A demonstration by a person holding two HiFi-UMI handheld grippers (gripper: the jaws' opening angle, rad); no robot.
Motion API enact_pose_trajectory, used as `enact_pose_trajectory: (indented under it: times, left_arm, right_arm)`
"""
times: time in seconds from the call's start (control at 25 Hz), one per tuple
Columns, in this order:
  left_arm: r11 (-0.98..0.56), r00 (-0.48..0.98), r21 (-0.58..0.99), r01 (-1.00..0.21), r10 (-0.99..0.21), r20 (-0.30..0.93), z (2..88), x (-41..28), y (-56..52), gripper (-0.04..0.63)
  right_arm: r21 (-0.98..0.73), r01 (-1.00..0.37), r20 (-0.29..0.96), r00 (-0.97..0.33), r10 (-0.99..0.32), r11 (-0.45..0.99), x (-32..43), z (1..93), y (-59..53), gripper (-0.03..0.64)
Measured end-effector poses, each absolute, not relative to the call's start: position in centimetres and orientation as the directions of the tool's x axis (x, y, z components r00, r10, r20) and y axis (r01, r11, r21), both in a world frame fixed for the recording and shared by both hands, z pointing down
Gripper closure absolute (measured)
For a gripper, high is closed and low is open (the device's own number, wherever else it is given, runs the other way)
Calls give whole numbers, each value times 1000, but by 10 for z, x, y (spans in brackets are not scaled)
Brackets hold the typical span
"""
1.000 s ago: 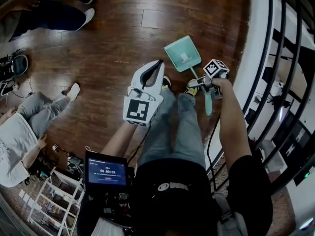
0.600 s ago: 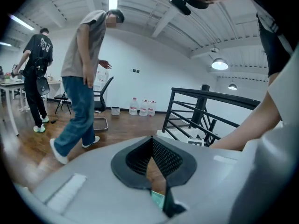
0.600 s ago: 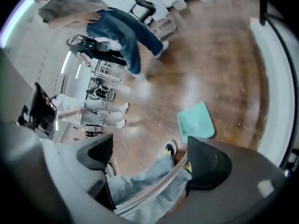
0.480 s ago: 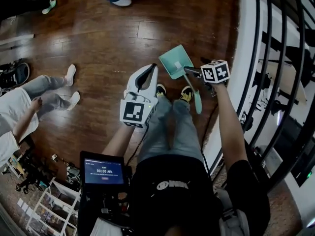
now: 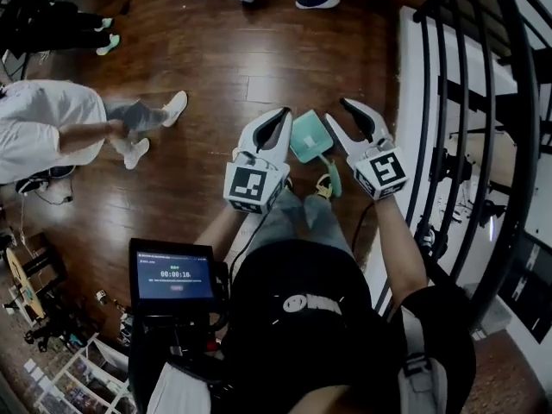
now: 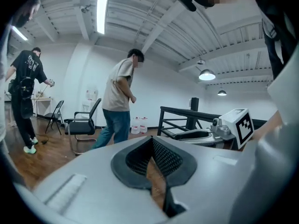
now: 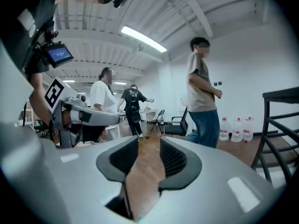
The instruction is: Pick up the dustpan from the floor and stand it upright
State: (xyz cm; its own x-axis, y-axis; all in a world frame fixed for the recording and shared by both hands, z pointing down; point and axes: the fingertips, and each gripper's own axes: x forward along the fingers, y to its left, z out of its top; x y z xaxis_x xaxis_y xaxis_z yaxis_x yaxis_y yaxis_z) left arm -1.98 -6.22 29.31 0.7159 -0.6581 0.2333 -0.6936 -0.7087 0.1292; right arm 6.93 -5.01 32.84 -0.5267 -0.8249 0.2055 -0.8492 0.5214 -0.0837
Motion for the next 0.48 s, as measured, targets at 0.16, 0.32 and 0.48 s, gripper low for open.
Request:
enact_pose_trajectory:
  times: [0.16,0.32,0.48]
  left_arm:
    - [-740,737,74,-668,-645,203,267,0,-51,575]
    - [-744,746,82,-663,-647,157,257,-5,-51,575]
    - [-733,737,79,-675,-664,127,236,-29,-43,575]
  right_arm:
    - [-20,-856,98,-516,-851,517,70,280,-31,614]
    - [-12,-829,53,-559,-828,559,42,267,-20,614]
    - [-5,-801,35,-598,-801,598,7,253,-9,614]
